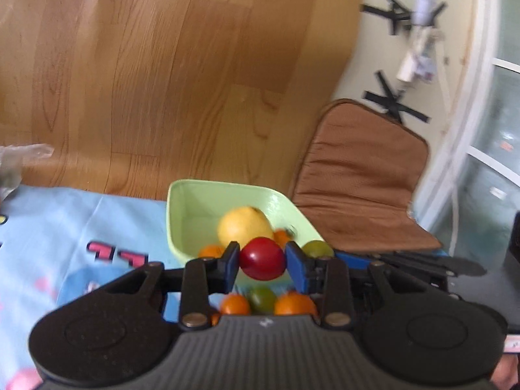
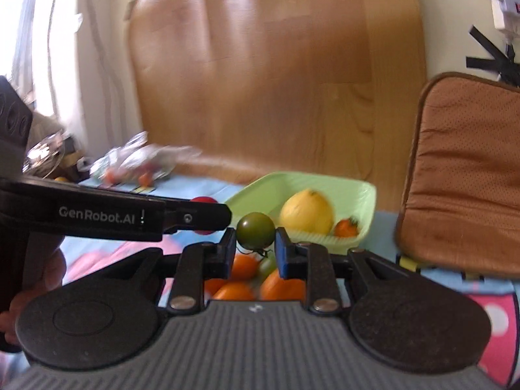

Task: Organize fruits
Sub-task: 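Carry both tomatoes over the green bowl and open both grippers, then grasp a mandarin with the left gripper while the right grasps an orange cherry tomato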

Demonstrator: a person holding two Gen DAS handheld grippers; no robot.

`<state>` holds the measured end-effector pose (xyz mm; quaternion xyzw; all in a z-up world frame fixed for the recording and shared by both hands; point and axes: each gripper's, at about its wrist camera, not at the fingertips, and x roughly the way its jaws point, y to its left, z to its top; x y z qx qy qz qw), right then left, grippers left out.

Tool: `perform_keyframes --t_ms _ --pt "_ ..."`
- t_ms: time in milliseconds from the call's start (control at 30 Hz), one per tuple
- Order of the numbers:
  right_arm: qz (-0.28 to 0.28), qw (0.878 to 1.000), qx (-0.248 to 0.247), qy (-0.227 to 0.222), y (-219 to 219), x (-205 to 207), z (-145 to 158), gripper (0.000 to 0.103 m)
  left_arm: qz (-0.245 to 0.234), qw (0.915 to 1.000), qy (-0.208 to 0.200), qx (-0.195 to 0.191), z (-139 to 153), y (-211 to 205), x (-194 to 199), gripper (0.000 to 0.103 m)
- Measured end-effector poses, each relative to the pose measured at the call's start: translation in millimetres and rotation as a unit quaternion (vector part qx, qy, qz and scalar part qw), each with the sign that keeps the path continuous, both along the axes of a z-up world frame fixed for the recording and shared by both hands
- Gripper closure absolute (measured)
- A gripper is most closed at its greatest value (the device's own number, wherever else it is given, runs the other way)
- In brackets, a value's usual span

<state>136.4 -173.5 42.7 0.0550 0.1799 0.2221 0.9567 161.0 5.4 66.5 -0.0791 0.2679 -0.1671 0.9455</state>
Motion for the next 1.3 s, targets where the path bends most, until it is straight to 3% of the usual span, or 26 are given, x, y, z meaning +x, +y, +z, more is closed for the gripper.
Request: perform_keyframes --t_ms 267,367,433,600,700,867,1067,1100,1200,1300 --pt "-0.036 0.999 0.013 0.032 -10 46 -17 0.073 0.034 0.998 0.05 0.018 -28 3 66 0.072" --pt "-0.042 0.998 0.018 0.036 -11 51 -19 0.068 0.044 0.9973 0.05 0.031 -31 4 76 0.064" --pt "-0.046 0.998 0.024 0.031 -14 52 -18 0.061 0.048 0.9973 0.045 0.031 -30 5 75 0.06" --pt "-0.044 0.999 0.032 0.006 -21 30 -7 0.061 0.041 0.9989 0.022 0.01 -15 19 45 0.06" --pt "-0.017 0.999 0.032 0.0 -21 6 -4 0.061 0.031 0.9991 0.03 0.003 -15 25 19 0.059" --pt "0.045 0.997 -0.057 -0.031 11 -31 -11 0.061 0.015 0.9971 0.074 -0.012 -33 27 -13 0.059" --pt "0.093 0.977 -0.186 -0.052 55 -41 -29 0.061 0.026 0.9939 0.105 -0.023 -52 25 -24 0.063" --pt "0.092 0.974 -0.199 -0.049 59 -37 -32 0.061 0.029 0.9927 0.113 -0.03 -55 26 -24 0.07" --pt "0.084 0.969 -0.228 -0.035 66 -23 -40 0.065 0.034 0.9921 0.113 -0.043 -58 29 -27 0.072" --pt "0.089 0.973 -0.209 -0.029 63 -26 -36 0.066 0.041 0.9923 0.107 -0.046 -56 35 -39 0.072"
